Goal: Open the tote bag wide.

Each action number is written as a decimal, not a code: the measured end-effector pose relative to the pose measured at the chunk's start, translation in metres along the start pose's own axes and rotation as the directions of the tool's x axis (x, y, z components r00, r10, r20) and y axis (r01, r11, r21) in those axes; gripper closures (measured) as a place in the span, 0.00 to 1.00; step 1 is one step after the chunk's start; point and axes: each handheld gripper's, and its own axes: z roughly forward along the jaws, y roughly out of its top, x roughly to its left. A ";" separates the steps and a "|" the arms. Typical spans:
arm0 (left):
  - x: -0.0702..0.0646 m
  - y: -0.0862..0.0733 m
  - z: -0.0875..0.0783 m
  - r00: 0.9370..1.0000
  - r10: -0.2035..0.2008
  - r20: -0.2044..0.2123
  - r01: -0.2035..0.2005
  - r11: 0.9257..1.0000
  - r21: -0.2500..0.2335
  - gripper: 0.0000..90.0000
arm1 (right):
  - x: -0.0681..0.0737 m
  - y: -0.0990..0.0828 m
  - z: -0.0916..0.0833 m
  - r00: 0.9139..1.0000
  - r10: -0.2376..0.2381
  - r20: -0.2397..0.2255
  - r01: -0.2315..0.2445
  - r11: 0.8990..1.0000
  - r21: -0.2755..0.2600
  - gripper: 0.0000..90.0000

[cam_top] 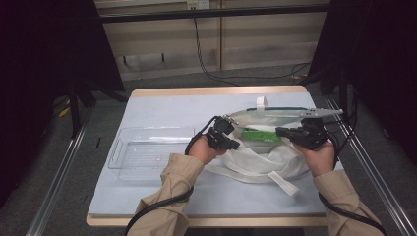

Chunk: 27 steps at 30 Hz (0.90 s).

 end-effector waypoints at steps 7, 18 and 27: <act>-0.001 0.004 -0.002 0.996 0.080 -0.025 -0.080 0.997 -0.018 0.85 | 0.005 0.005 0.000 1.000 -0.018 -0.013 0.018 1.000 -0.004 1.00; 0.000 0.019 -0.013 0.982 0.174 -0.074 -0.178 0.982 -0.058 0.54 | 0.005 0.004 -0.004 0.999 -0.020 -0.024 0.020 1.000 -0.006 1.00; -0.007 0.031 -0.011 0.965 0.252 -0.076 -0.257 0.963 -0.075 0.41 | 0.009 0.006 -0.008 0.999 -0.032 -0.036 0.032 0.999 -0.012 1.00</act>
